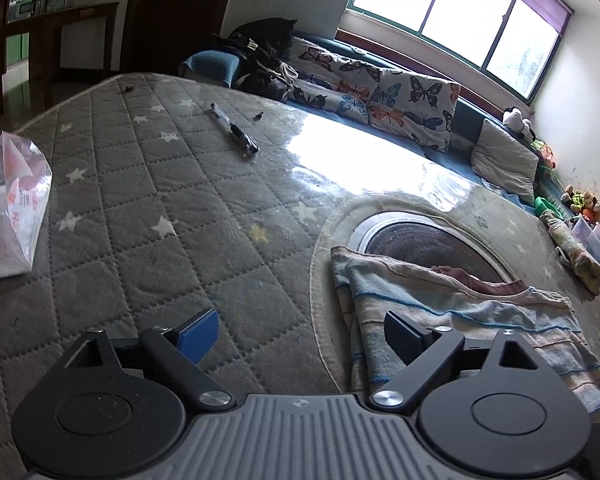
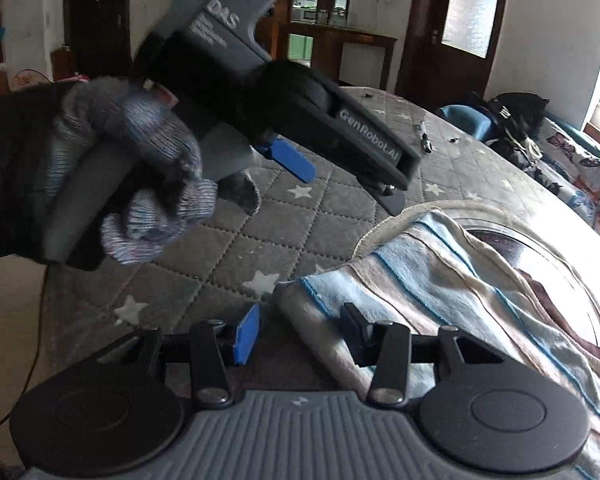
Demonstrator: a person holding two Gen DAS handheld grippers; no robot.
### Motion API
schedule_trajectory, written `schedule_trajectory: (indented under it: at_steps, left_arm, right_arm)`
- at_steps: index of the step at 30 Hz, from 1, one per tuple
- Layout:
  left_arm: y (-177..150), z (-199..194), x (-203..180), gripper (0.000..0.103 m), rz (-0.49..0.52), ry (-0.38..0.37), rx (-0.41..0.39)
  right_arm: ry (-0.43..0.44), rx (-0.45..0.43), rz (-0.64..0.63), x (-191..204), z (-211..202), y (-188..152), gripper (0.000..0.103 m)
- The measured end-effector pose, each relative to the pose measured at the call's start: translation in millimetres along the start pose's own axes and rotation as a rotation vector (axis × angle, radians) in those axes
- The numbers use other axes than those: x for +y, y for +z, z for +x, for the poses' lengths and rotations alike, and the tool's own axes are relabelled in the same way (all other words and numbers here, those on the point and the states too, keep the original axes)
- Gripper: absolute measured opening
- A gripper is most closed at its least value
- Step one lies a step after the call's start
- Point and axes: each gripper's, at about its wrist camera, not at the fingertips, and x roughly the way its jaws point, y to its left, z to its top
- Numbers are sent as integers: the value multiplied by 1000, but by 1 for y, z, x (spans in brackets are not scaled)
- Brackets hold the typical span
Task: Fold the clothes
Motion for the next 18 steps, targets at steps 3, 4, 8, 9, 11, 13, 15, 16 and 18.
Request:
schedule_trajectory:
  at_steps: [3, 4, 8, 9, 11, 13, 15, 16, 18]
  left_arm:
    - [-2, 2, 0, 95, -32, -18, 19]
    - [-2, 2, -1, 95, -44, -27, 24]
    - [-3, 5, -2, 95, -91, -61, 45]
    - [-3, 6, -3, 95, -104, -69, 50]
    - [-1, 7, -4, 94, -128, -92, 58]
    - [0, 8, -6, 94, -152, -111, 67]
    - [2, 10, -7, 90, -171, -127, 80]
    - [3, 12, -8, 87, -184, -137, 89]
    - [5, 16, -9, 81, -208, -156, 109]
  right_arm:
    - [-11, -4, 36, -4, 4, -2, 37]
    - [-14, -7, 49, -5, 4, -2, 31]
    - [6, -32, 142, -19, -3, -4, 16]
    - [13, -39, 165, -22, -4, -4, 14]
    - [41, -61, 240, -33, -11, -6, 10]
    - [64, -87, 299, -43, -20, -8, 8]
    - [75, -114, 342, -52, -29, -9, 6]
    - [79, -132, 363, -57, -34, -9, 5]
    - [81, -162, 381, -63, -46, -11, 5]
